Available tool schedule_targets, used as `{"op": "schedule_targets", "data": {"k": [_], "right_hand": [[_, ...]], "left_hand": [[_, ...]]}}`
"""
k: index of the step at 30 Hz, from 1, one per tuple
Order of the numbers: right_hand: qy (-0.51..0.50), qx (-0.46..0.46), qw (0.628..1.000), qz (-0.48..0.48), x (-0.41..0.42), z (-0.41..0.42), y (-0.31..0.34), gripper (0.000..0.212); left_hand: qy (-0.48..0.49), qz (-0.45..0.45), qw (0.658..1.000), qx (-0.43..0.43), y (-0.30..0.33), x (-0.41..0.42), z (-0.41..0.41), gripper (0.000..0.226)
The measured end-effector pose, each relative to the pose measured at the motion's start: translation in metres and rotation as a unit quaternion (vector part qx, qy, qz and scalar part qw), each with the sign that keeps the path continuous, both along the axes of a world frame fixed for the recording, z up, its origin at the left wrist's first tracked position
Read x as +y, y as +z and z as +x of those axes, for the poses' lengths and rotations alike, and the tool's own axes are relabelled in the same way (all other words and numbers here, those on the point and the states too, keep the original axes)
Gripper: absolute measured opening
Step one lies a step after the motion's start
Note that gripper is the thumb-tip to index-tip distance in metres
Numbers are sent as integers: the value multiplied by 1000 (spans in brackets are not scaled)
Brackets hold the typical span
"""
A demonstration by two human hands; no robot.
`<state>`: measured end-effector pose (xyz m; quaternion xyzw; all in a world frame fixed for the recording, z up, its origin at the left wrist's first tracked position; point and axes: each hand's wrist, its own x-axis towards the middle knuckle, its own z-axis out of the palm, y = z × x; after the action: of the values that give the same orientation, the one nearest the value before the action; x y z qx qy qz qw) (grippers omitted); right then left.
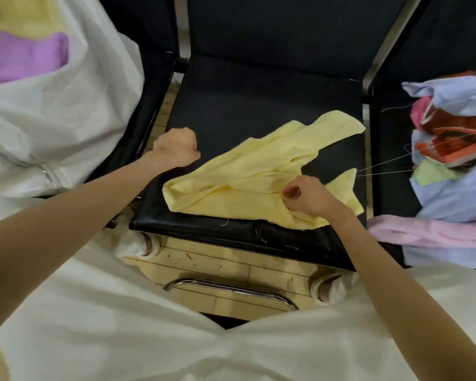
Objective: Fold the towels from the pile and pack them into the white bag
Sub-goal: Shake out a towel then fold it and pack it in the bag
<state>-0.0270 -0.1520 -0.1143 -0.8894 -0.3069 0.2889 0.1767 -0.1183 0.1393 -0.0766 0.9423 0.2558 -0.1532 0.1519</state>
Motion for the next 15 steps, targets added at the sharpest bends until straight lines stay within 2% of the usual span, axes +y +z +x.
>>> {"op": "schedule_targets", "data": {"k": [3,6,11,15], "right_hand": [[18,-2,1000,-10,0,7,-3,13],[19,1,1000,17,-5,11,-6,16],[-35,-63,973,219,-18,17,-2,12],[-73,-40,946,314,-18,16,15,11]], "left_hand": [[-18,-43,994,-97,-5,-26,40,13],[-28,-93,989,-110,-13,-53,73,20],[9,-112,990,-90,-34,-84,105,23],[47,-115,989,-73,-51,-83,114,19]]}}
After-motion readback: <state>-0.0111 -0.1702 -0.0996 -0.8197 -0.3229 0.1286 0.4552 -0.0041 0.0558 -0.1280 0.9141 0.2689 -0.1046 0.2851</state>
